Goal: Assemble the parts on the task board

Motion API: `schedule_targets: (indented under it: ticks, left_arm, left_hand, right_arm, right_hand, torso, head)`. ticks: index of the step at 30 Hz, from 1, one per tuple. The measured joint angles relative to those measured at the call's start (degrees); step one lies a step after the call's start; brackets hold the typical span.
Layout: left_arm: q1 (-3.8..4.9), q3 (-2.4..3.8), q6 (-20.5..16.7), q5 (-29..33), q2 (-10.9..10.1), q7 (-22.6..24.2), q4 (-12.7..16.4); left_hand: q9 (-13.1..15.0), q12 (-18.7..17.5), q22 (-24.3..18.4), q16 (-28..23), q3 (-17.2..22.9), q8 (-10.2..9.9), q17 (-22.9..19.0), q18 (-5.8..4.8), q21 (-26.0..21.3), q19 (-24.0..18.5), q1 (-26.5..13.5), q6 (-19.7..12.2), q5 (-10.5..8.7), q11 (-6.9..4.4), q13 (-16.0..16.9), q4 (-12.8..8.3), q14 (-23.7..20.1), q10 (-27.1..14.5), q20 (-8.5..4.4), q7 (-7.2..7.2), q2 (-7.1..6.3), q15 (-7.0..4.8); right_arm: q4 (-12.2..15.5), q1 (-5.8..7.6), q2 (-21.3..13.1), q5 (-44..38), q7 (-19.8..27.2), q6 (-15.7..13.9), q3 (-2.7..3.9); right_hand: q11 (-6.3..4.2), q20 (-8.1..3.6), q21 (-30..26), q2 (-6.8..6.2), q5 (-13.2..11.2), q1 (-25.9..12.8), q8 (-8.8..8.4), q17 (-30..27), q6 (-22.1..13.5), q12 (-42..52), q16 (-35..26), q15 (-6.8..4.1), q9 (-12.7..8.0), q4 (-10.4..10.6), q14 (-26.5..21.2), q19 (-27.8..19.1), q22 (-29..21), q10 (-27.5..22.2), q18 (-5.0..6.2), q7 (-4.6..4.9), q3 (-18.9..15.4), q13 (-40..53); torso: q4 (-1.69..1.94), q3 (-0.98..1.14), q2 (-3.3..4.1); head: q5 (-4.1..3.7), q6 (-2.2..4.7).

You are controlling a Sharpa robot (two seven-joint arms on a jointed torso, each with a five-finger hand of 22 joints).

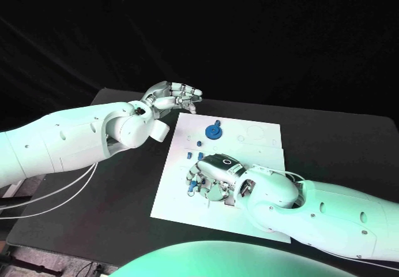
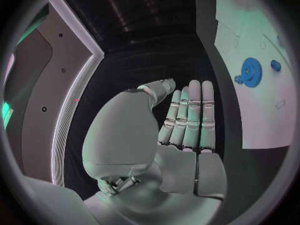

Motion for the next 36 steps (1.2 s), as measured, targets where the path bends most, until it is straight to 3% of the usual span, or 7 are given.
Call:
schedule_targets:
  ticks: [13, 36]
  left_arm:
    - [-0.01, -0.01, 0.1, -0.1, 0.0, -0.1, 0.0]
    - [-0.01, -0.02, 0.3, -0.4, -0.1, -0.2, -0.1]
  left_hand:
    - [0.0, 0.0, 0.0, 0.0, 0.0, 0.0, 0.0, 0.00, 0.0, 0.0, 0.0, 0.0, 0.00, 0.00, 0.0, 0.0, 0.0, 0.0, 0.00, 0.00, 0.00, 0.00]
    - [0.0, 0.0, -0.1, 0.0, 0.0, 0.0, -0.1, 0.00, -0.3, 0.0, 0.0, 0.0, 0.00, 0.00, 0.0, 0.0, -0.2, 0.0, 0.00, 0.00, 0.00, 0.21]
  right_arm:
    - [-0.1, -0.28, 0.4, -0.1, 0.2, 0.9, 0.05]
    - [0.8, -0.96, -0.2, -0.3, 0.5, 0.2, -0.12]
  right_hand:
    - [0.10, 0.00, 0.0, -0.01, 0.0, 0.0, 0.22, 0.0, -0.1, 0.0, 0.0, 0.00, 0.0, 0.0, 0.0, 0.0, 0.0, 0.1, -0.01, 0.10, 0.0, 0.1]
    - [0.09, 0.01, 0.0, 0.26, 0.2, -0.3, 0.44, -0.1, -0.1, 0.1, 0.0, 0.01, 0.1, -0.5, 0.0, 0.0, 0.0, -0.1, 0.00, 0.08, 0.0, 0.0]
  torso:
    - [0.03, -0.07, -0.02]
    - [0.00, -0.08, -0.07]
  head:
    - [0.24, -0.41]
    - [0.49, -0.53]
